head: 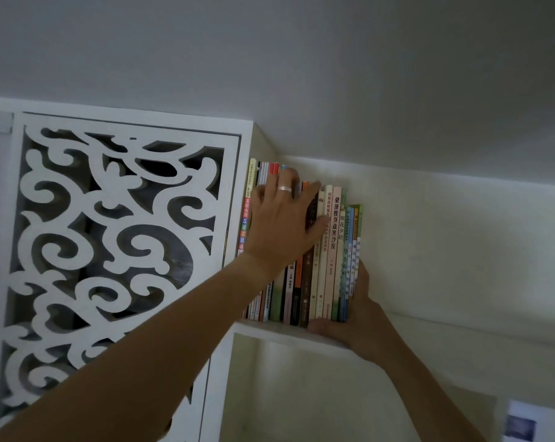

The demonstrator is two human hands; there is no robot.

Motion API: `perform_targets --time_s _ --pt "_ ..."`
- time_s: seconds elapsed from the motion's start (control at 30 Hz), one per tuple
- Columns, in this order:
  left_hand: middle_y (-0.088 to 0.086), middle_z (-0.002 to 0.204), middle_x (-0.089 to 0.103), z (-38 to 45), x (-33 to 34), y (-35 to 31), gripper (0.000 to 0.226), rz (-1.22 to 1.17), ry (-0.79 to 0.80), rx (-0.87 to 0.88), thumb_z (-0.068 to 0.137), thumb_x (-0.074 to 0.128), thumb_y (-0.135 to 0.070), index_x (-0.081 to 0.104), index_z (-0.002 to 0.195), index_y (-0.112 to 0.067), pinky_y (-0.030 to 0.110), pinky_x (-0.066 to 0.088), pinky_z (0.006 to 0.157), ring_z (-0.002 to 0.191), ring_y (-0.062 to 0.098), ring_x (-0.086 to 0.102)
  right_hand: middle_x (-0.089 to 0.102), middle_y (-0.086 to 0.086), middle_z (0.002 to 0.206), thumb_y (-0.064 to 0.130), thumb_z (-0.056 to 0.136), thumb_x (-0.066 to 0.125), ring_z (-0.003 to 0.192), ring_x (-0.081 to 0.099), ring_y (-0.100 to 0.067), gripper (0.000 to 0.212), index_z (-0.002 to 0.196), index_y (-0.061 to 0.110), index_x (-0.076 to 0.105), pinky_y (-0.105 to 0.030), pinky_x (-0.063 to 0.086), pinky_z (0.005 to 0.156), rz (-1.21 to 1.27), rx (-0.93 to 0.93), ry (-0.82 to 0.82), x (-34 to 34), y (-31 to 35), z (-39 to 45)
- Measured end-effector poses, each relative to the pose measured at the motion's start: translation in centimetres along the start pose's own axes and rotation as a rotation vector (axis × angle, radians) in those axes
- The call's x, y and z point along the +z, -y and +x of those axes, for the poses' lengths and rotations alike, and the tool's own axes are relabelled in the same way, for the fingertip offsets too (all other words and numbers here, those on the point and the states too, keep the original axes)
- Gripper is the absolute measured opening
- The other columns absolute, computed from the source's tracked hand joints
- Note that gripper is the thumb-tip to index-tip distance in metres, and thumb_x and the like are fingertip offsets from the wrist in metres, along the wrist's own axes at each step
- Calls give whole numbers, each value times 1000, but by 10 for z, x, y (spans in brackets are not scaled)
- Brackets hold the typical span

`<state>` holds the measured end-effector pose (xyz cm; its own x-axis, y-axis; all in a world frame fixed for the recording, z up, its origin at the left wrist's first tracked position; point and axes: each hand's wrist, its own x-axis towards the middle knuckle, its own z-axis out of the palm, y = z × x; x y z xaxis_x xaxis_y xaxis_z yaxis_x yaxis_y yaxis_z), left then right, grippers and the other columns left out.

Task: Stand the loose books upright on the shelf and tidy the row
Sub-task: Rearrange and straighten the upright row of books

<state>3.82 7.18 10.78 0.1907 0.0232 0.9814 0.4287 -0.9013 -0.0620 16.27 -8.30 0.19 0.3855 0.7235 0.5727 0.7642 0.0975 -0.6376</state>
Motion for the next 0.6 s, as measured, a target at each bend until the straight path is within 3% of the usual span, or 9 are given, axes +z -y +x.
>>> perform_targets --time_s 0.17,0.33,0.47,0.6 --pt "10 132 46 4 -7 0 51 -87 70 -64 87 60 -64 58 130 -35 46 36 103 126 30 41 49 31 136 42 59 96 119 53 12 140 149 56 -11 -20 49 100 -23 -13 13 0 0 1" --pt "11 137 46 11 -19 -8 50 -6 82 16 90 62 -56 63 129 -26 45 39 100 127 29 43 47 30 141 46 63 94 124 52 11 135 147 58 -11 -20 48 100 -8 -35 20 0 1 1" --pt "12 145 42 16 -23 -16 48 51 98 53 91 60 -51 63 129 -20 45 37 106 132 31 40 48 36 131 44 74 85 110 53 23 115 143 59 -6 -3 48 80 12 -20 -8 0 5 0" --pt "8 138 45 16 -25 -17 45 -34 117 14 92 64 -46 65 127 -18 42 38 107 129 27 39 53 25 136 56 84 71 115 58 10 90 148 52 8 -11 50 84 17 -8 -102 2 6 1"
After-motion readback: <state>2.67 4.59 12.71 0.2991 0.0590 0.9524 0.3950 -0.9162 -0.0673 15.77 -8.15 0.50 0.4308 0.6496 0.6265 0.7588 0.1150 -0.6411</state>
